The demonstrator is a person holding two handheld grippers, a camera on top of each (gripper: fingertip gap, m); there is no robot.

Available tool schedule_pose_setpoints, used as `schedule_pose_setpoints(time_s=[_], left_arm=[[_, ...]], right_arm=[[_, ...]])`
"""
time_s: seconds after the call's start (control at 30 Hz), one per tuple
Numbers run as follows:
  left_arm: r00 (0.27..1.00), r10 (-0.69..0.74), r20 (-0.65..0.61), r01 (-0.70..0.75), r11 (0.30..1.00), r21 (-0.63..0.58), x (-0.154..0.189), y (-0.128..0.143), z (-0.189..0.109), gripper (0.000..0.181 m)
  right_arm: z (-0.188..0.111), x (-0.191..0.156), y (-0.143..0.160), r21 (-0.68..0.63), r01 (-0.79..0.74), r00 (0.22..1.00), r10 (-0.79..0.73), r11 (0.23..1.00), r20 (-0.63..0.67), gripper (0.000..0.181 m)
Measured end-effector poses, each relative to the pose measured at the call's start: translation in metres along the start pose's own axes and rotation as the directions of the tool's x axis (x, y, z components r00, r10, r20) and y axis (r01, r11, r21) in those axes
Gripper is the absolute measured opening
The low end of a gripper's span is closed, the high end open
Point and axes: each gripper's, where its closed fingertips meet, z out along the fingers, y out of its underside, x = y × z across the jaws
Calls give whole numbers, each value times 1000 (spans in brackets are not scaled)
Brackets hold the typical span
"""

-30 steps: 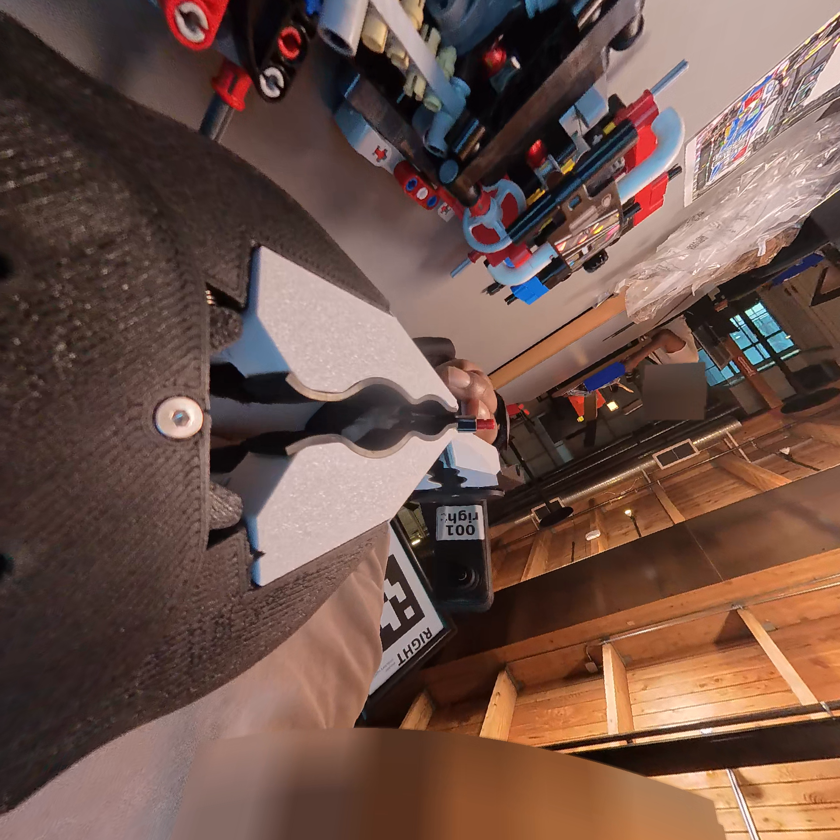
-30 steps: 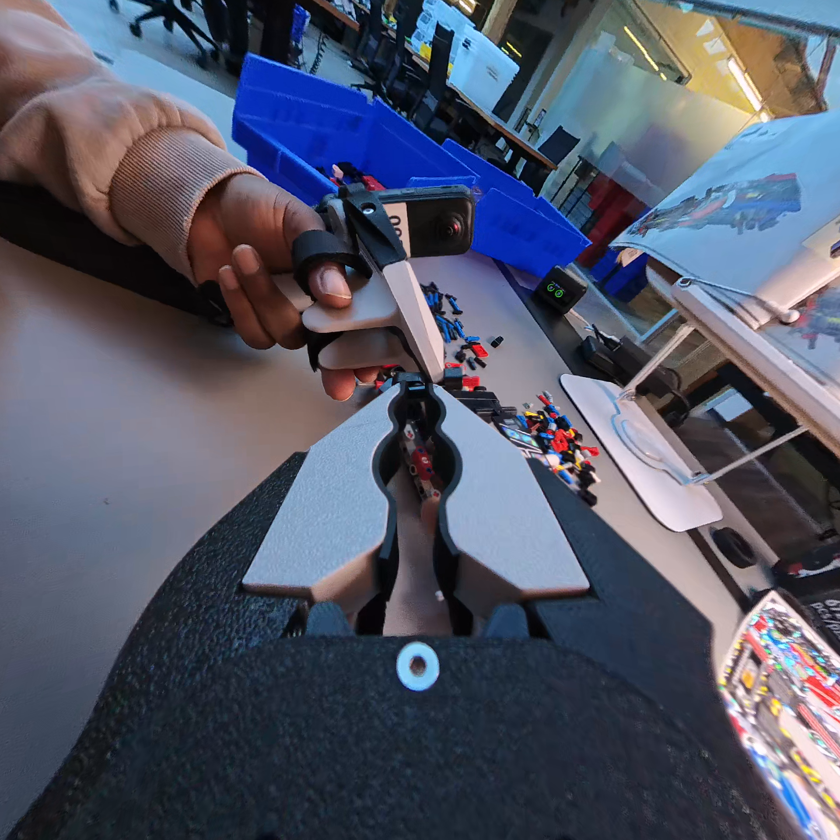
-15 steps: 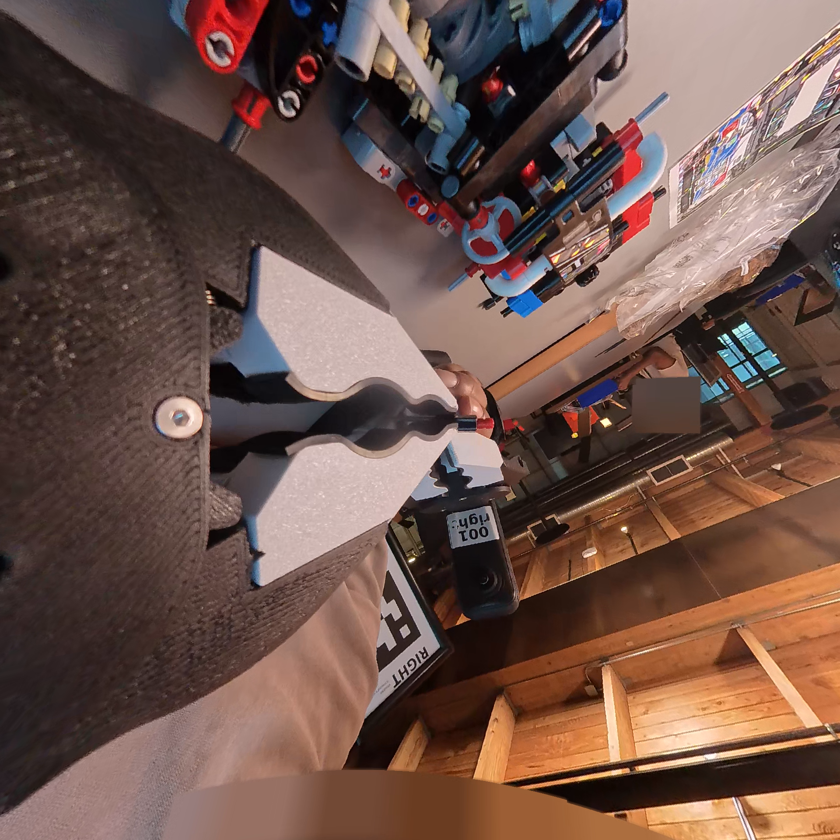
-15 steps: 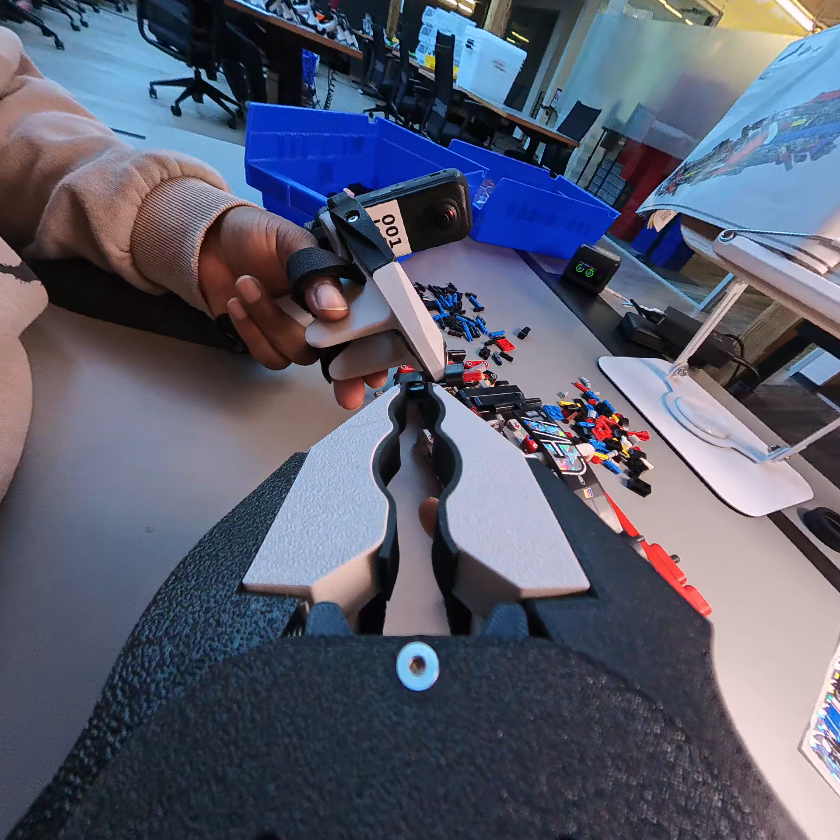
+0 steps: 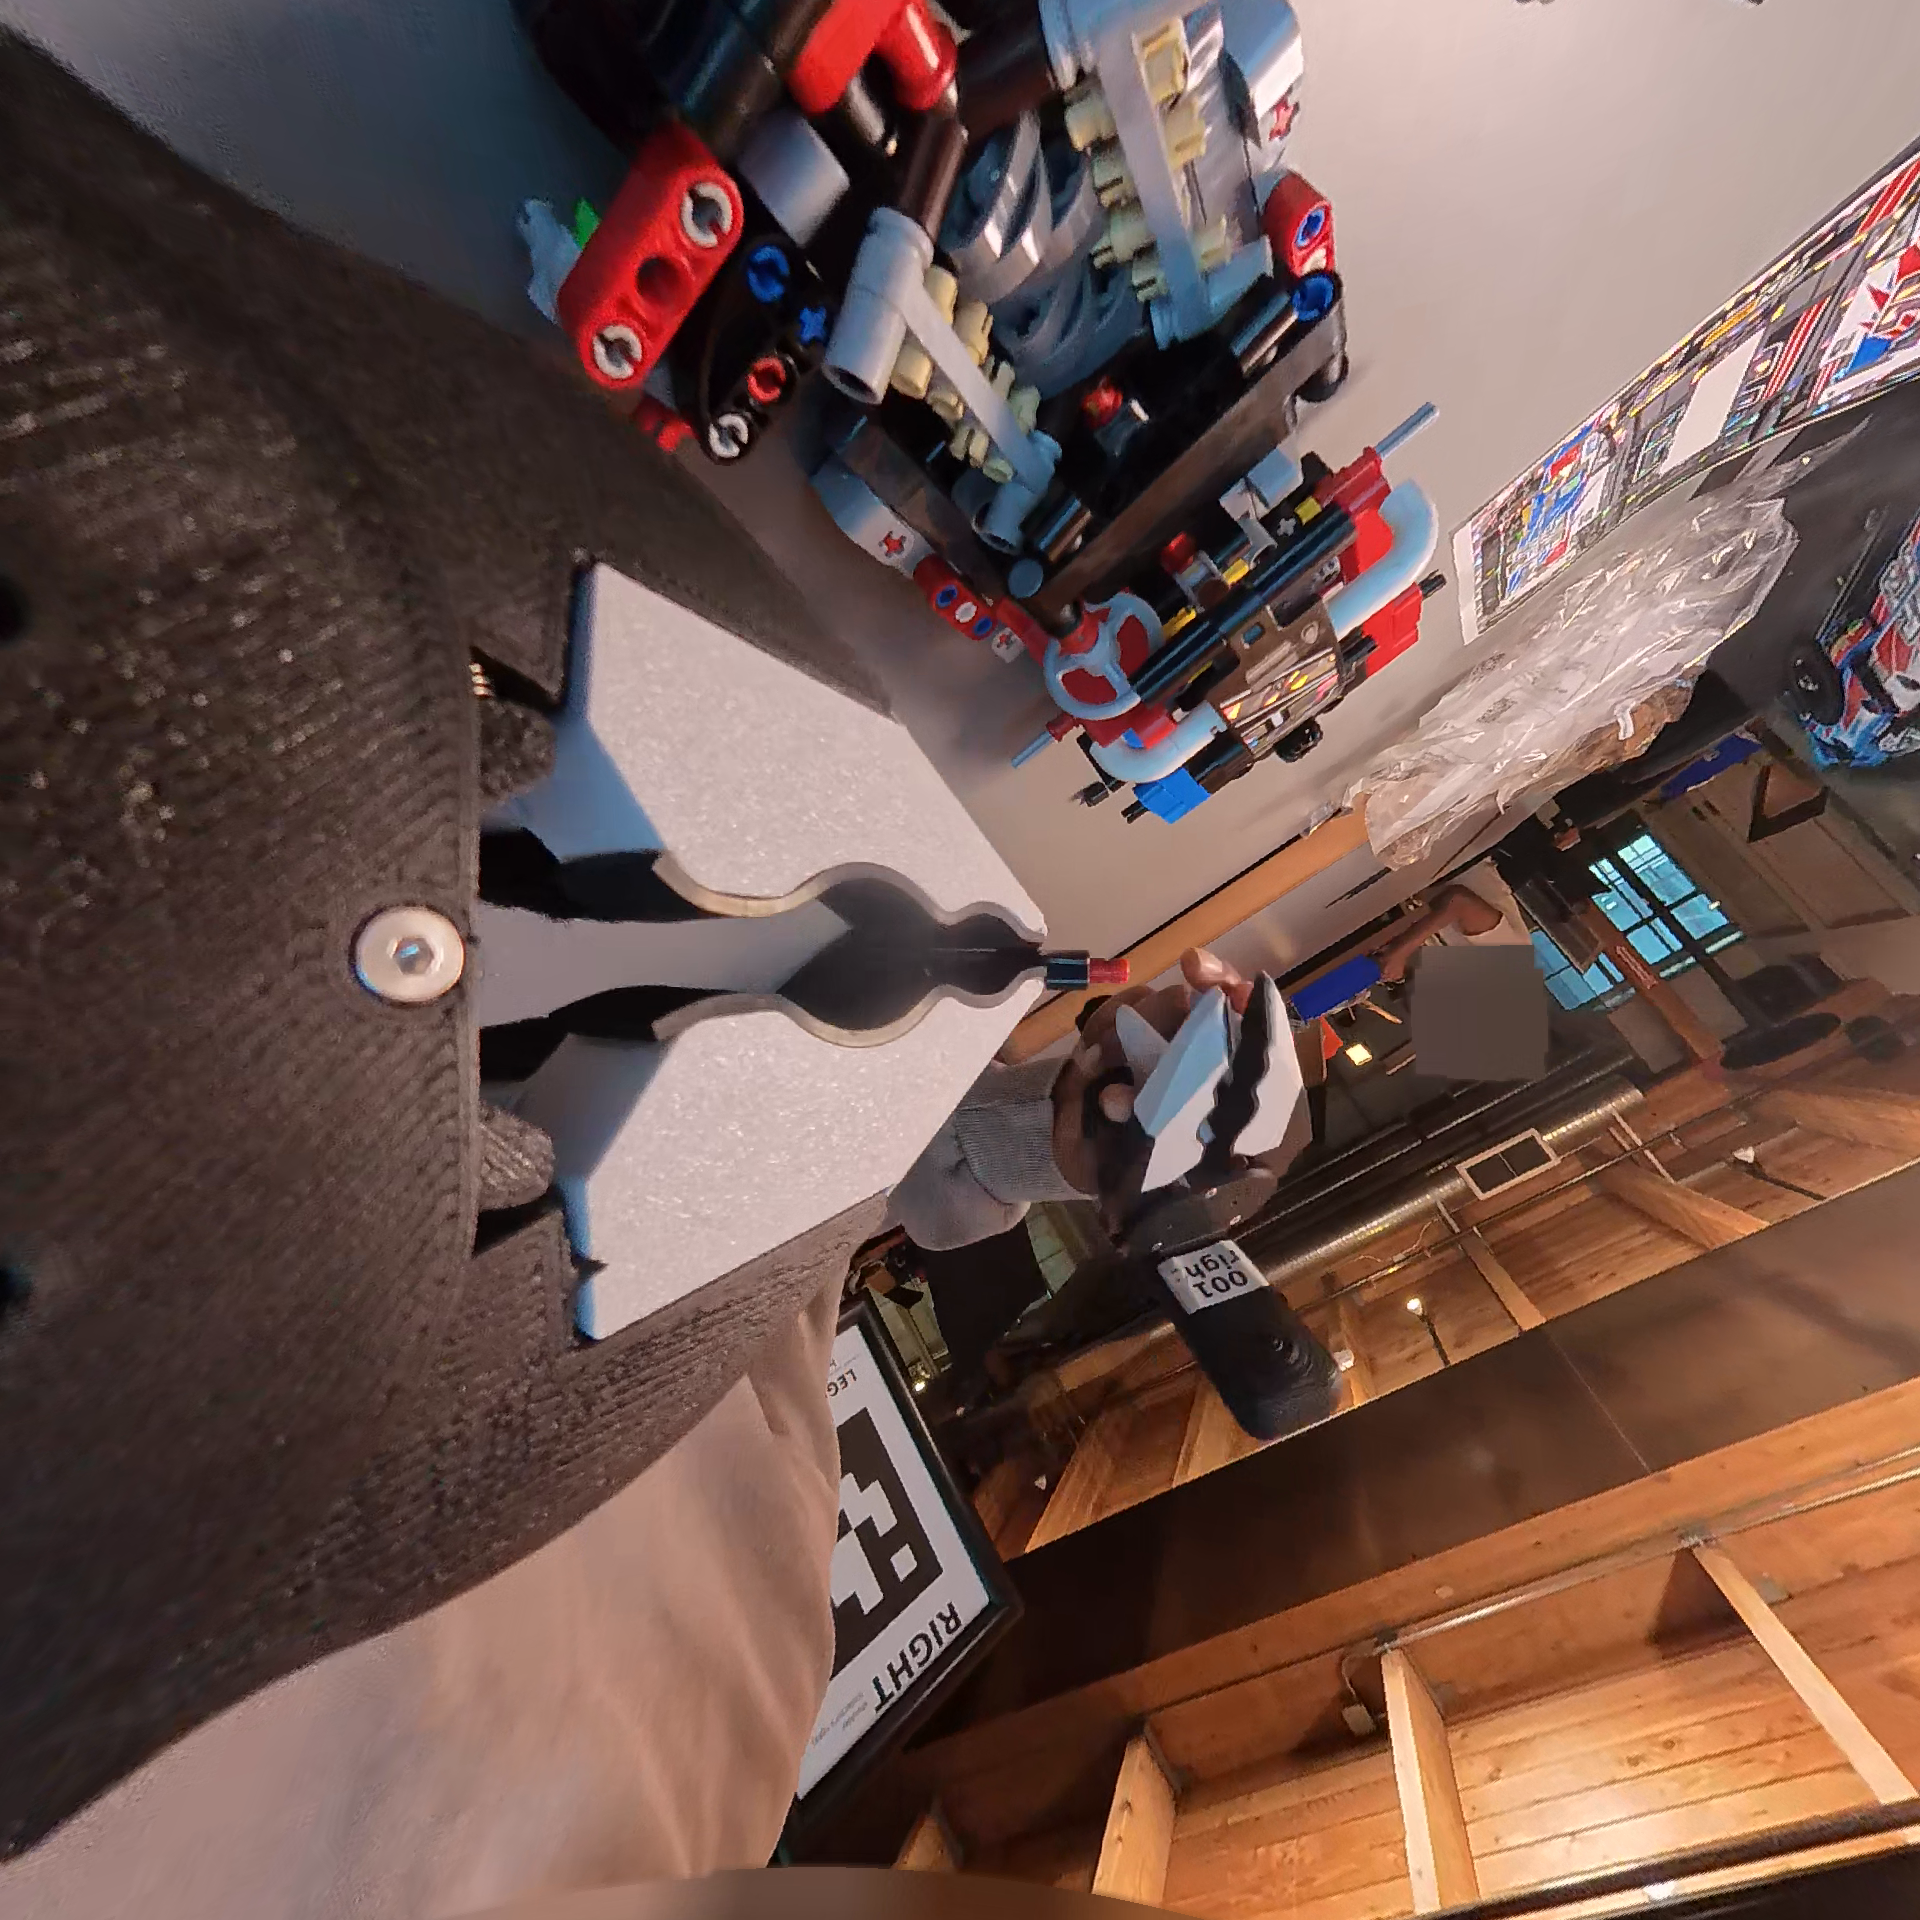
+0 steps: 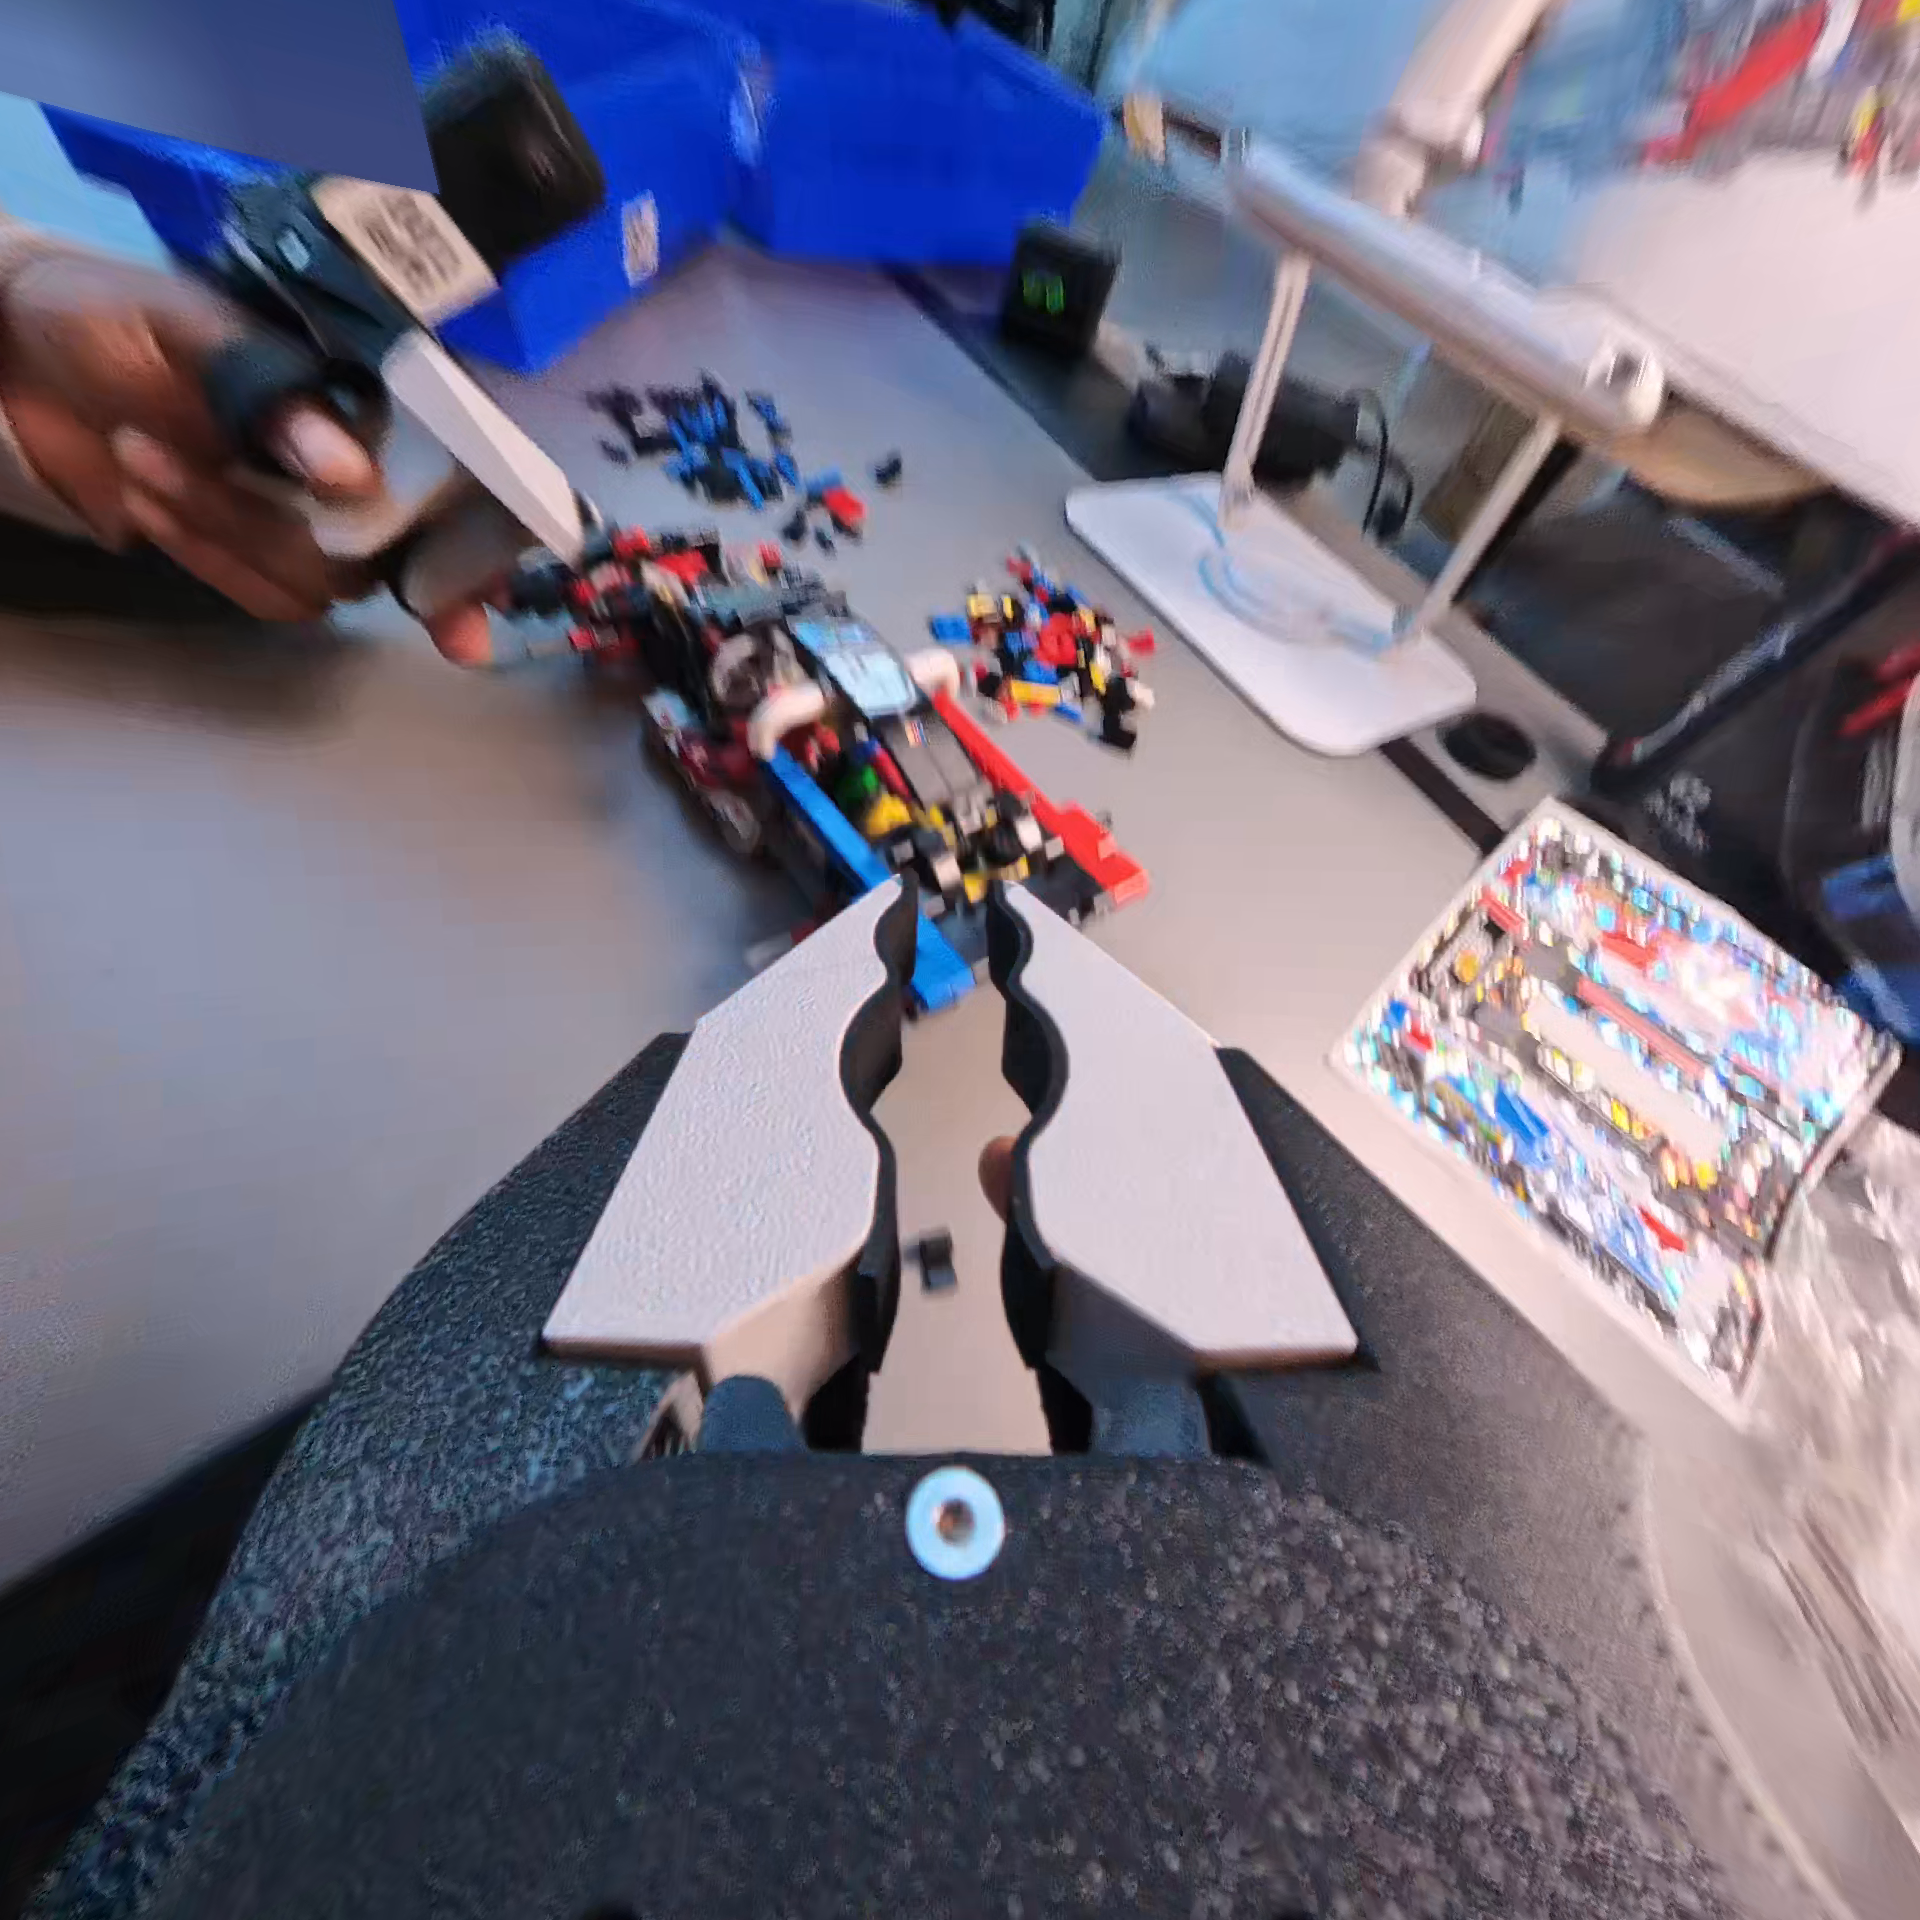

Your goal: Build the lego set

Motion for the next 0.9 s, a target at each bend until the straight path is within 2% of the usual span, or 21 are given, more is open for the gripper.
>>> schedule_pose_setpoints(time_s=[0.07,0.13,0.2,0.33,0.47,0.63,0.77,0.9], left_arm=[[1000,0,0,0,1000,-3,-1,1,1,0],[1000,3,-1,-3,1000,-4,0,2,1,0],[1000,14,-4,-14,1000,-2,1,2,1,0],[999,40,-21,-40,999,4,6,1,0,0],[999,30,-28,-29,999,14,5,0,-1,0],[999,15,-50,-14,1000,18,7,-1,-2,0],[998,8,-63,-7,1000,22,7,-1,-2,0],[997,4,-71,-2,999,33,8,-3,-3,0]], right_arm=[[-7,6,42,-211,-8,1000,14,977,27,11],[-11,5,71,-341,-5,997,29,940,67,11],[-13,-7,86,-410,-27,984,95,912,147,16],[-7,-7,112,-508,17,983,79,861,167,19],[-2,2,119,-533,4,986,84,846,141,19],[8,41,112,-462,-148,985,172,874,10,12],[24,35,112,-481,-132,983,176,867,48,13],[35,37,115,-491,-120,988,152,863,26,15]])
